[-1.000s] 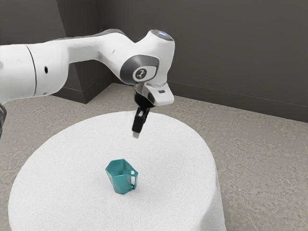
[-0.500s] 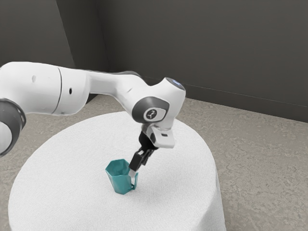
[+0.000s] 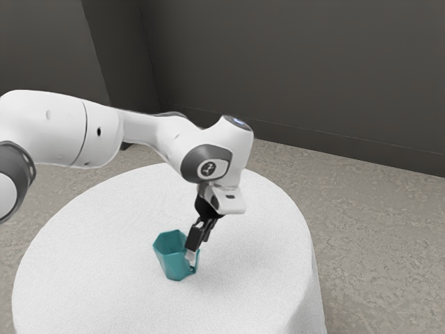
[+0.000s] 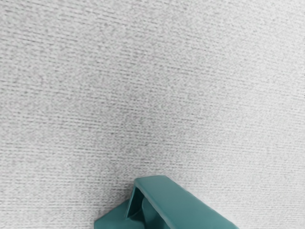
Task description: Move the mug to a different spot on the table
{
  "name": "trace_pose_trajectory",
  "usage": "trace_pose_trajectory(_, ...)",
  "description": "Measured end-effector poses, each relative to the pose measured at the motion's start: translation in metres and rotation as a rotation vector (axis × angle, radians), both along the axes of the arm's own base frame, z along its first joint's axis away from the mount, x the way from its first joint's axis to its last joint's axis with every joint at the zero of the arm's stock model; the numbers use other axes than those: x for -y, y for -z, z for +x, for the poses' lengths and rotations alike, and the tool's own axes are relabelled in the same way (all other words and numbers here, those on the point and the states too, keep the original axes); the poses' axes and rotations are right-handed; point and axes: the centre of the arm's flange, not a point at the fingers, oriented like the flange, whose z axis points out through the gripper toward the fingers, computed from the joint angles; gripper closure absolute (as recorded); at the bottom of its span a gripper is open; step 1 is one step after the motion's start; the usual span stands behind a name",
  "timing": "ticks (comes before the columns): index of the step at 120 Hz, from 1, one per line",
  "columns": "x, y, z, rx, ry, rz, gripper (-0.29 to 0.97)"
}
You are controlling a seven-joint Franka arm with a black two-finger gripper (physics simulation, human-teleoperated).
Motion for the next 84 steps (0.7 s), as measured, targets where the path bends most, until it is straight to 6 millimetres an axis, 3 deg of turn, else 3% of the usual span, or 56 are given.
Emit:
trace_pose_trajectory(13, 0.000, 0.001, -0.003, 0.011, -0.009, -0.003, 0.01)
trace_pose_trajectory(47, 0.000, -0.003, -0.004, 0.048, -0.023, -0.006, 0.23)
trace_pose_trajectory(84, -0.009, -0.005, -0.003, 0.051, -0.086, -0.040, 0.32)
